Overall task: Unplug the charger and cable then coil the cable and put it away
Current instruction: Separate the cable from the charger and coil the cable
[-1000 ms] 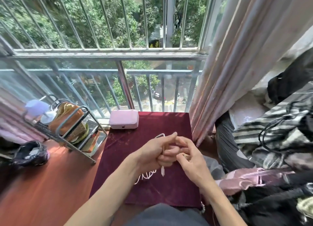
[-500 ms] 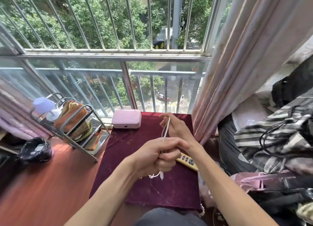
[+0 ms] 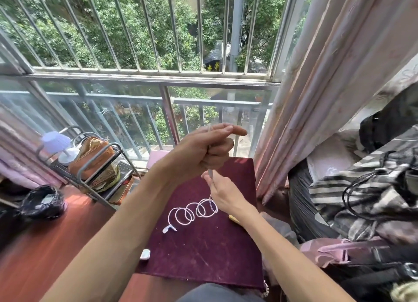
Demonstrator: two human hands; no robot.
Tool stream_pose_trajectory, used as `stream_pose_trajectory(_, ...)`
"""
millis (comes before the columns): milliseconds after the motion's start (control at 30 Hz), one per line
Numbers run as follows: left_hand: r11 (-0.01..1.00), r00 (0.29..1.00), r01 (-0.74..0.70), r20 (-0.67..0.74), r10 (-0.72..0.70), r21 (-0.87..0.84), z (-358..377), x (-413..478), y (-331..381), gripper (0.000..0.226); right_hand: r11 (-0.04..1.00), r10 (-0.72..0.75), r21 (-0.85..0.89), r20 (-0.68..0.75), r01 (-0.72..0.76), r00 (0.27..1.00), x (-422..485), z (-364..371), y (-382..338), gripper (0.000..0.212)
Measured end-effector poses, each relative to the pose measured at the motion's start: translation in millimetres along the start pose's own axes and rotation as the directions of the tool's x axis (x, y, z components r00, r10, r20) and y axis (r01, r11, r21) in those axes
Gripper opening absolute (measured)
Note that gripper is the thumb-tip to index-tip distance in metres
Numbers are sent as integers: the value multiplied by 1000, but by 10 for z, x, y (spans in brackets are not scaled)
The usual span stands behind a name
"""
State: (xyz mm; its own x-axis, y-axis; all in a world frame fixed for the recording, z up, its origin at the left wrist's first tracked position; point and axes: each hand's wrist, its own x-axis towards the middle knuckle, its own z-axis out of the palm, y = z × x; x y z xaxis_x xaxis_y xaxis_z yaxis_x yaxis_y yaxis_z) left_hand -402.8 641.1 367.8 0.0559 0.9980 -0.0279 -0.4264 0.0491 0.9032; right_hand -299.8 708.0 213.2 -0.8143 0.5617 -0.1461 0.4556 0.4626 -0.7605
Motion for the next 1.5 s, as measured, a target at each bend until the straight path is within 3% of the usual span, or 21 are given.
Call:
stream_pose_trajectory(167, 998, 982, 29, -187, -16, 62, -247, 83, -176, 23, 974, -37, -218, 94, 57, 995, -349, 70, 22, 31)
stream_pose_trajectory(333, 996, 915, 76, -401, -51, 48, -452, 85, -393, 38, 946, -165, -276, 51, 173, 985, -781, 3, 60, 34)
stream_pose_trajectory(467, 993, 890, 119, -444, -102, 11, -579, 22, -541, 40, 925, -236, -296, 46, 239, 971, -988, -129, -19, 30)
stream_pose_trajectory(833, 939, 907, 332, -304, -292, 87, -566, -175, -685, 52, 854, -441, -309, -4, 419, 897, -989, -606, -387, 30)
stream_pose_trajectory(1067, 954, 928, 293, -259, -269, 59, -422, -239, -715, 48, 836, -500, -284, -41, 469, 865, -875, -782, -468, 26)
stream_pose_trajectory(1233, 907, 964, 246, -179, -194, 343, -203, -325, -778, 46, 840, -530, -202, -111, 503, 841, -732, -912, -535, 12)
stream_pose_trajectory(1400, 953, 952, 303, 45, -302, -4, -85, -288, -885, 88, 917, -381, 54, -178, 395, 908, -539, -1047, -406, 24)
stream_pose_trajectory(1500, 957, 960, 273, 91, -264, -103, -47, -265, -919, 87, 878, -347, 309, -114, 365, 931, -458, -1052, -318, 13)
